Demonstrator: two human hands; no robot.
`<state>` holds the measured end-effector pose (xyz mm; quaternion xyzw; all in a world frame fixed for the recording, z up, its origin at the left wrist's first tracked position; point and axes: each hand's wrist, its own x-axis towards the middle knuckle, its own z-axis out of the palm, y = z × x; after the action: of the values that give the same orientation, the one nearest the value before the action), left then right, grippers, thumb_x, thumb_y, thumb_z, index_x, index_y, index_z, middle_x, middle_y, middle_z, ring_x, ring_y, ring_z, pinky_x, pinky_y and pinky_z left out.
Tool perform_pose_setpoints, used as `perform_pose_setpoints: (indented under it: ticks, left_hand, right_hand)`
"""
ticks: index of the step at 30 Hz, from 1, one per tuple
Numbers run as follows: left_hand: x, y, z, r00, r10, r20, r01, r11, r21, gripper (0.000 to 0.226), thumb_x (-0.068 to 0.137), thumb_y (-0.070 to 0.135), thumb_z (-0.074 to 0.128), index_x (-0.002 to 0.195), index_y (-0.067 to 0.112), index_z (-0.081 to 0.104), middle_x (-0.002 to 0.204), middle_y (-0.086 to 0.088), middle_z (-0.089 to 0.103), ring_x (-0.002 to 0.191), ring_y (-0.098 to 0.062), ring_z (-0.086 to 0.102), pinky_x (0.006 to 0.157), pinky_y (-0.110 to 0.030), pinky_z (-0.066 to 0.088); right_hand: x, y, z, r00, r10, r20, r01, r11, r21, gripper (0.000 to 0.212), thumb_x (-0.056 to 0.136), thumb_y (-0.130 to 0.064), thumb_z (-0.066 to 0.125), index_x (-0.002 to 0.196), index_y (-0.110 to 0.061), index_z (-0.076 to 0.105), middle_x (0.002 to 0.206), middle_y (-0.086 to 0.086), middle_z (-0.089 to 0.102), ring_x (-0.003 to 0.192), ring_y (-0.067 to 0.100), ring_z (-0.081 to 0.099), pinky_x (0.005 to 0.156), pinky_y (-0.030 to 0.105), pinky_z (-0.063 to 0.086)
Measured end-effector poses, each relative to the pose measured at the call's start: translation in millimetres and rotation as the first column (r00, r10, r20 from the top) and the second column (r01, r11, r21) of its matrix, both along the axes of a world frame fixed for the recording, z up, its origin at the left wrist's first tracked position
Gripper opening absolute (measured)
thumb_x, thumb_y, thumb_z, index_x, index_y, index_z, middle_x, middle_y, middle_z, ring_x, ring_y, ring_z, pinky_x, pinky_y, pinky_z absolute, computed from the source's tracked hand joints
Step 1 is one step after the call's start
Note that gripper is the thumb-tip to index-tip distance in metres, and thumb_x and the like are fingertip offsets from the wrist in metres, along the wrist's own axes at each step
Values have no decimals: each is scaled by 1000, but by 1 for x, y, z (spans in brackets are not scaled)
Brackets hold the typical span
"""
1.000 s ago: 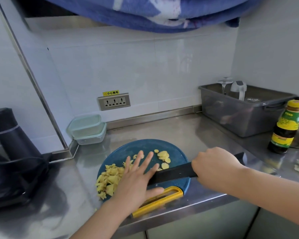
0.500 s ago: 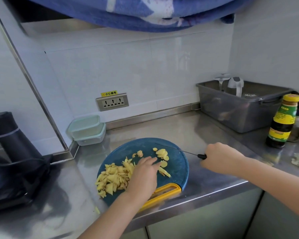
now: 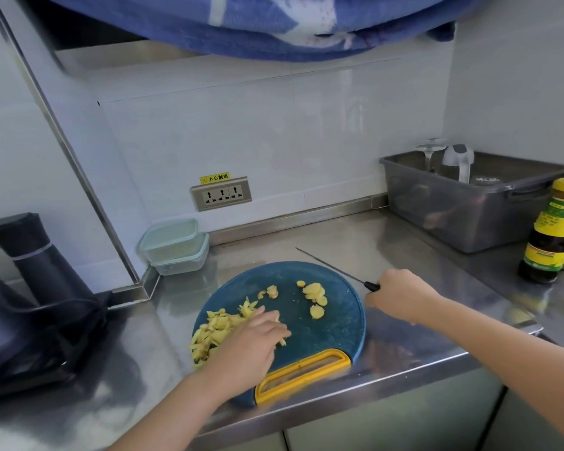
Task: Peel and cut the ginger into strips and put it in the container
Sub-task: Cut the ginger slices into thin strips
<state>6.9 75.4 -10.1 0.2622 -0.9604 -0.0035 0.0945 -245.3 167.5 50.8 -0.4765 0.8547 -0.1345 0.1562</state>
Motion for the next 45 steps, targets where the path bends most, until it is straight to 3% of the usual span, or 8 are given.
perform_pose_setpoints:
  ticks: [6, 10, 13, 17, 28, 34, 40, 45]
  left_hand:
    - [11, -12, 15, 995, 85, -59, -68, 967, 246, 32, 98, 26, 41, 114, 28, 68, 141, 21, 44, 134, 12, 4, 108, -12, 1]
    - [0, -21, 38, 968, 221, -120, -179, 939, 294, 18, 92, 32, 58, 92, 24, 75, 131, 15, 56, 131, 1, 35, 104, -15, 16]
    - [-6, -40, 52, 907, 396, -142, -323, 872, 367, 13, 79, 32, 75, 76, 20, 74, 108, 16, 63, 96, 1, 53, 85, -17, 34]
    - [-17, -69, 54, 857, 500, -124, -415, 812, 410, 24, 78, 35, 76, 80, 12, 71, 84, 11, 67, 74, -2, 60, 58, -12, 36]
    - [-55, -103, 32, 824, 560, 82, -531, 715, 455, 12, 81, 16, 74, 93, 12, 73, 103, -2, 70, 95, -16, 64, 82, -26, 48]
    - [-52, -111, 34, 799, 600, 38, -517, 654, 551, 7, 83, 13, 72, 79, 17, 67, 89, -4, 71, 79, -13, 65, 76, -25, 53]
    - [-57, -115, 41, 690, 722, -58, -393, 441, 807, 6, 83, 7, 70, 84, 10, 65, 74, -5, 66, 62, -9, 60, 62, -17, 53]
    - [-67, -108, 30, 737, 674, -38, -438, 521, 733, 9, 86, 8, 68, 94, 8, 71, 78, -3, 66, 69, -11, 59, 66, -18, 50]
  right_hand:
    - [-7, -15, -19, 997, -39, 63, 41, 999, -25, 28, 88, -22, 53, 65, -8, 47, 63, 5, 52, 49, 18, 47, 43, 23, 36]
    - [-6, -28, -32, 997, -40, 66, 41, 999, -9, 28, 90, -26, 52, 69, -9, 48, 66, 3, 51, 53, 16, 48, 44, 23, 35]
    - [-7, -36, -40, 999, -36, 40, 37, 999, -2, 28, 91, -30, 52, 71, -12, 49, 68, 2, 52, 60, 17, 51, 47, 24, 36]
    - [-7, -40, -50, 999, -34, 8, 34, 999, -15, 33, 92, -36, 51, 66, -15, 48, 68, 1, 54, 66, 22, 56, 54, 26, 41]
    - [-7, -54, -55, 997, 26, -67, -23, 999, 40, 36, 95, -41, 45, 67, -19, 44, 69, -1, 52, 65, 16, 54, 58, 24, 44]
    - [-6, -54, -54, 993, 36, -108, -32, 999, 42, 37, 96, -41, 44, 67, -19, 42, 67, -3, 48, 61, 14, 50, 57, 24, 41]
    - [-5, -54, -54, 993, 33, -114, -29, 999, 34, 36, 96, -40, 44, 69, -17, 42, 67, -3, 47, 69, 20, 53, 60, 25, 42]
    - [-5, -53, -55, 993, 43, -114, -39, 999, 33, 32, 96, -41, 44, 77, -15, 48, 67, -2, 48, 69, 20, 55, 59, 25, 43]
